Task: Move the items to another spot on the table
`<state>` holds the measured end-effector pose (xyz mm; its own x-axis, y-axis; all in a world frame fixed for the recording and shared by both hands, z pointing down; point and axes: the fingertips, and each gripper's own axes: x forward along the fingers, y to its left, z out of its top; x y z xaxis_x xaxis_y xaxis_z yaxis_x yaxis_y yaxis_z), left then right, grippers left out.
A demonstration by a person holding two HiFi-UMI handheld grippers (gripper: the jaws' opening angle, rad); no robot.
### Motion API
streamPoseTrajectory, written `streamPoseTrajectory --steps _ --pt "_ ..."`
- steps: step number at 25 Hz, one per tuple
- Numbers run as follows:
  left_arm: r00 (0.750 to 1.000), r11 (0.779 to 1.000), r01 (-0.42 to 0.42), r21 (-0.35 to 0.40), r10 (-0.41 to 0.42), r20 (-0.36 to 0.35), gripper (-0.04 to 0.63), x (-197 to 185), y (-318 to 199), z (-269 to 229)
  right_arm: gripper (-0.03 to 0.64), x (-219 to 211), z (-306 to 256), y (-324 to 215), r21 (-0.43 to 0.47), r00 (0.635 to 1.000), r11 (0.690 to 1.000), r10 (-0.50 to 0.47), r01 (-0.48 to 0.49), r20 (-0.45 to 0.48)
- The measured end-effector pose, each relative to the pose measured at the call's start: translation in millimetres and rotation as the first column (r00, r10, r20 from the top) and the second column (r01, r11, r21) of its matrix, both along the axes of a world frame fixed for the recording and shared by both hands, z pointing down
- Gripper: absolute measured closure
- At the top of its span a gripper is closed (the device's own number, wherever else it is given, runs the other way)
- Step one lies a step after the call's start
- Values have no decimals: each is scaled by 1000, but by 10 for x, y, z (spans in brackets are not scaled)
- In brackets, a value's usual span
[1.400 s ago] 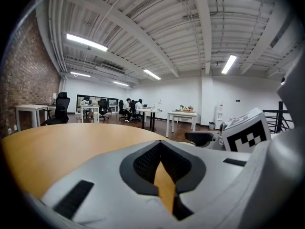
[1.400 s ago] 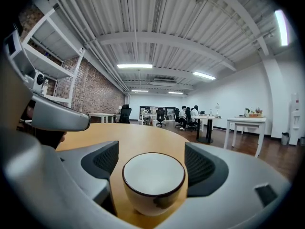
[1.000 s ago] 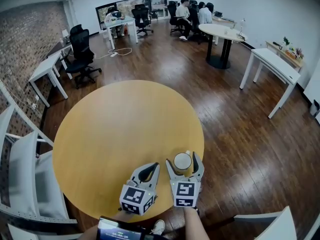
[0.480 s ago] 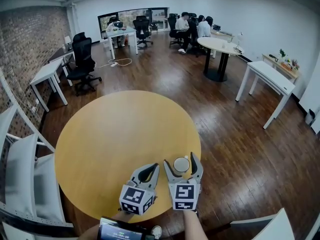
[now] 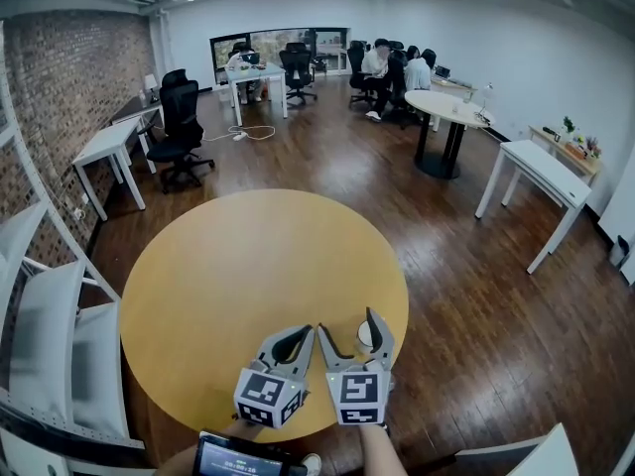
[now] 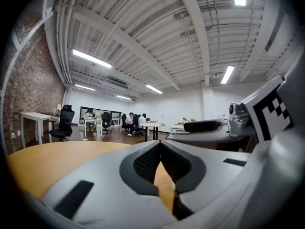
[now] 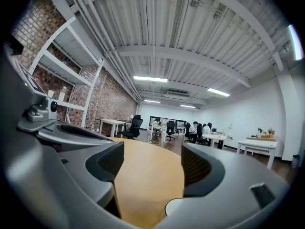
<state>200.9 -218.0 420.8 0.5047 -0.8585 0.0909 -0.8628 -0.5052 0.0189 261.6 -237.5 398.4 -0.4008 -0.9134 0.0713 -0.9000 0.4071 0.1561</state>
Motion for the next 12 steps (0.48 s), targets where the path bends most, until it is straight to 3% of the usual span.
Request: streamPoseTrajectory --steps 5,12 --pt "999 999 46 16 -46 -9 590 -335 97 -175 329 -388 -232 130 32 997 997 -72 72 5" --pt "996 995 94 26 -94 -9 591 -932 233 -314 369 -1008 -438 312 49 987 986 -162 162 3"
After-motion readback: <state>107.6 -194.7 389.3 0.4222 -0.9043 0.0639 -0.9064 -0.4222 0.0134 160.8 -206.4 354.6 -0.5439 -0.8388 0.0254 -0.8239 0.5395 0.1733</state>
